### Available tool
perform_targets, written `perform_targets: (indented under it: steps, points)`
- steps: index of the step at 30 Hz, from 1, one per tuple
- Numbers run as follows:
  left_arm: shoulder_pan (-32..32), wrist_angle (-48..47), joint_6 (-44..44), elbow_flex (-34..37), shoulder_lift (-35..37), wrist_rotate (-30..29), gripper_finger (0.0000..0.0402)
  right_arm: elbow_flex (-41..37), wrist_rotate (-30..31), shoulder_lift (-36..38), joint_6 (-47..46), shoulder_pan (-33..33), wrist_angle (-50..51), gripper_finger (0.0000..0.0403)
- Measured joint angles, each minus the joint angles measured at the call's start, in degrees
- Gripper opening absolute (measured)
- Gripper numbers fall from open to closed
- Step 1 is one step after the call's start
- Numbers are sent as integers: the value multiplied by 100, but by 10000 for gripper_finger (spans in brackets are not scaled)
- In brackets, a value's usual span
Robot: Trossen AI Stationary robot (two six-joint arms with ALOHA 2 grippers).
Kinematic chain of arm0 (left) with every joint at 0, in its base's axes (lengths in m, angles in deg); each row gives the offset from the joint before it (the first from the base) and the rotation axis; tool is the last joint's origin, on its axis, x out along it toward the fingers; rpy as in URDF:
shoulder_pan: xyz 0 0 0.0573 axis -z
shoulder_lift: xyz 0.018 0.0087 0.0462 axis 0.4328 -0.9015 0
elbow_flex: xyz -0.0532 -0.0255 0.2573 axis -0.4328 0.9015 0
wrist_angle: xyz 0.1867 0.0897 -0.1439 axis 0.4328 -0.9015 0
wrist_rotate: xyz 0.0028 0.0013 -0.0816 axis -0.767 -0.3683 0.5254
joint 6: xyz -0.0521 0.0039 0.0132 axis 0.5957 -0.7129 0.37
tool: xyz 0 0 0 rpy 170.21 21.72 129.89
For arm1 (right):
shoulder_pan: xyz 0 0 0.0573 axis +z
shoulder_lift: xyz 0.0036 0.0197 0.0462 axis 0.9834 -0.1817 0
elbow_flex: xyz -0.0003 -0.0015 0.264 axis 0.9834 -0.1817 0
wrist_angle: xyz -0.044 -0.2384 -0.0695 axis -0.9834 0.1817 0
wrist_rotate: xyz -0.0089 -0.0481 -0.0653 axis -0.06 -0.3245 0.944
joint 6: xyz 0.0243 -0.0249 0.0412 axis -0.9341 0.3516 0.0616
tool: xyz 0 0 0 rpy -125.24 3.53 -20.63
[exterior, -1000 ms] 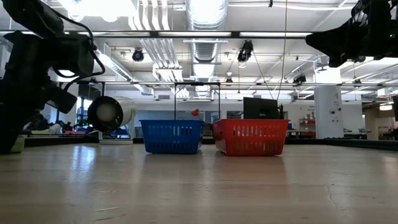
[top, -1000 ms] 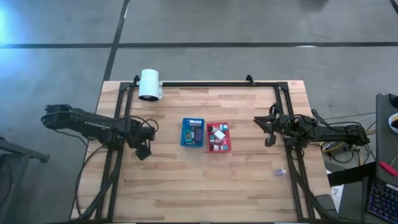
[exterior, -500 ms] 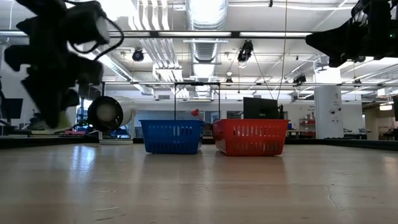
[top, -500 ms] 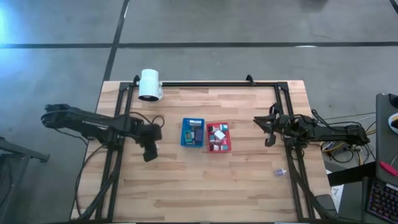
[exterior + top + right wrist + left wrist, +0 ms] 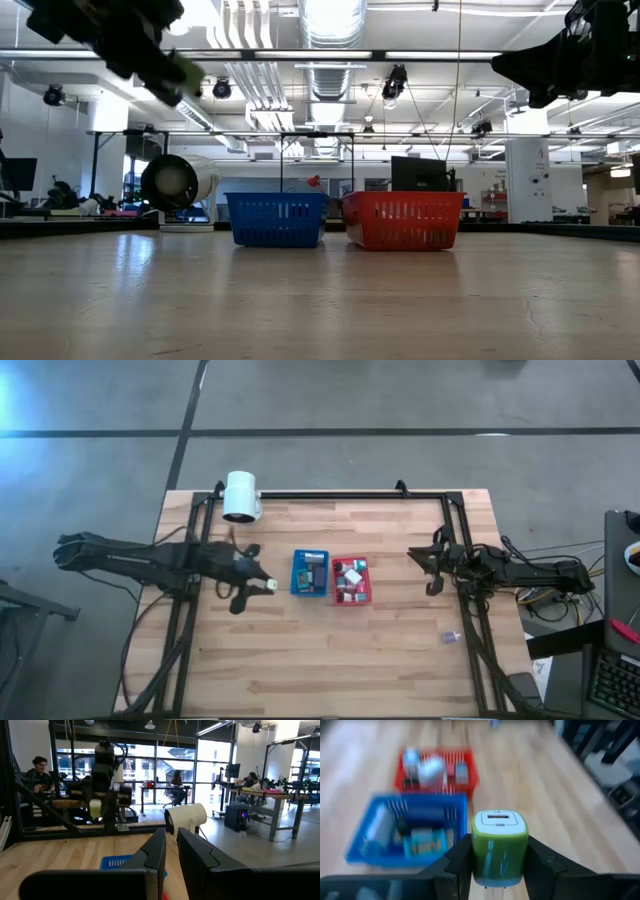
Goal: Pick & Place Office items
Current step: Put the green adaptor into the red bin
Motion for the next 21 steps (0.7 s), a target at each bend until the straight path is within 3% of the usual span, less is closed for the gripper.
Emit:
perform_targets:
  steps: [8,21]
  points:
    - [-2,675,-593,597,1516,-430,130,0,4,0,-6,0,0,43]
    - [-14,2225,-798,2585,3531,-1233,130,0,11,0,-20,0,-15,43]
